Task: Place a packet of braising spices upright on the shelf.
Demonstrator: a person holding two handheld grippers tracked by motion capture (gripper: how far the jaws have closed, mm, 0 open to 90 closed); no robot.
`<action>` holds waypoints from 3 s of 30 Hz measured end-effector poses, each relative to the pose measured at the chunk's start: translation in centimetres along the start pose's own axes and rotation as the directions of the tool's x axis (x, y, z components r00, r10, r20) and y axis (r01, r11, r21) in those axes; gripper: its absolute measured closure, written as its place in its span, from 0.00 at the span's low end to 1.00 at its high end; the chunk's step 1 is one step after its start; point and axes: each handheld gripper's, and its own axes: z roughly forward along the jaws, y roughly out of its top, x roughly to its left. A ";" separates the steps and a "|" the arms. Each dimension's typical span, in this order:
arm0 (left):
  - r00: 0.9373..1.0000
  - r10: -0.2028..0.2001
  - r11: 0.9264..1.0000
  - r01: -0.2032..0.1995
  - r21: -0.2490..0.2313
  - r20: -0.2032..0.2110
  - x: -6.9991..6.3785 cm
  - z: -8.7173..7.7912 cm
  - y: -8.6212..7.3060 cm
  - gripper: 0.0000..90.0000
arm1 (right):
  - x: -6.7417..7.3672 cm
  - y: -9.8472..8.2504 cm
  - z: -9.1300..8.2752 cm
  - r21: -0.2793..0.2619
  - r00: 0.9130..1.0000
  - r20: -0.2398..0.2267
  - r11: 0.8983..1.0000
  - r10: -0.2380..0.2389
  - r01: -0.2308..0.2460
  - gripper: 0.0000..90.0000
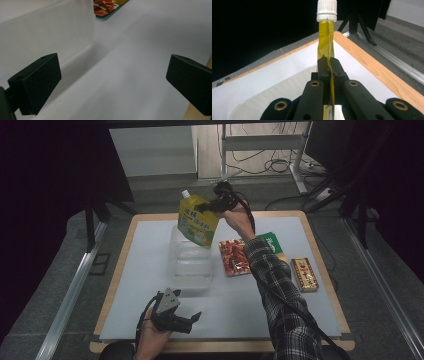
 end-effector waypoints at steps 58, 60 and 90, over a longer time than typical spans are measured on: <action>0.999 0.020 1.000 -0.020 0.008 0.029 -0.5 0.5 0.1 0.00 | 2.3 -3.8 0.4 0.033 0.992 0.118 0.999 -0.042 0.039 0.05; 0.999 0.021 1.000 -0.021 0.004 0.032 -0.5 0.5 0.1 0.00 | 2.3 -4.0 0.2 0.032 0.992 0.117 0.999 -0.042 0.039 0.03; 0.998 0.031 1.000 -0.031 -0.003 0.060 -0.8 0.7 0.1 0.00 | 5.1 -8.6 -3.3 0.071 0.989 0.123 0.995 -0.076 0.068 0.00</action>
